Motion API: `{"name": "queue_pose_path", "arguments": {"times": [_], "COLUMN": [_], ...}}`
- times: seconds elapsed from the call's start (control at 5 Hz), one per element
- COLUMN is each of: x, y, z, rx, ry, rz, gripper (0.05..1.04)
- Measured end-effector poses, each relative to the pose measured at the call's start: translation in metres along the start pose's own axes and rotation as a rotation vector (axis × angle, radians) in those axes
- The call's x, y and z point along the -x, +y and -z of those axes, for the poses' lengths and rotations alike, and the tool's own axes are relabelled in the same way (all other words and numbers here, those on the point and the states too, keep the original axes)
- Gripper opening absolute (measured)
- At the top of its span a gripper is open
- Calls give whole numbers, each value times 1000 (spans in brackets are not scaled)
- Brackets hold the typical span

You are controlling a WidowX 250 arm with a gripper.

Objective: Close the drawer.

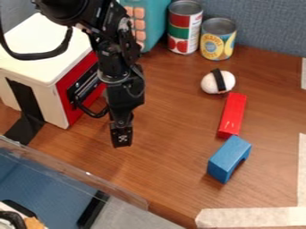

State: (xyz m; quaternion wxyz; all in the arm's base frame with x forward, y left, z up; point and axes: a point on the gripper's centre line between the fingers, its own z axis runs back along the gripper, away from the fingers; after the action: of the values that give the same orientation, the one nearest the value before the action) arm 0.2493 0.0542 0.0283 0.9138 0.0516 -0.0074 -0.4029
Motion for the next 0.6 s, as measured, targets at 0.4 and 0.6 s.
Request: {"name": "queue_pose_path", "arguments": {"times": [0.4,0.6], "x": [-75,-81], "y": [-41,-44], "z": [-15,-31], "rx": [-38,-122], "ry": [-37,-37], "rz": [78,-75], "gripper": [1000,1001]}}
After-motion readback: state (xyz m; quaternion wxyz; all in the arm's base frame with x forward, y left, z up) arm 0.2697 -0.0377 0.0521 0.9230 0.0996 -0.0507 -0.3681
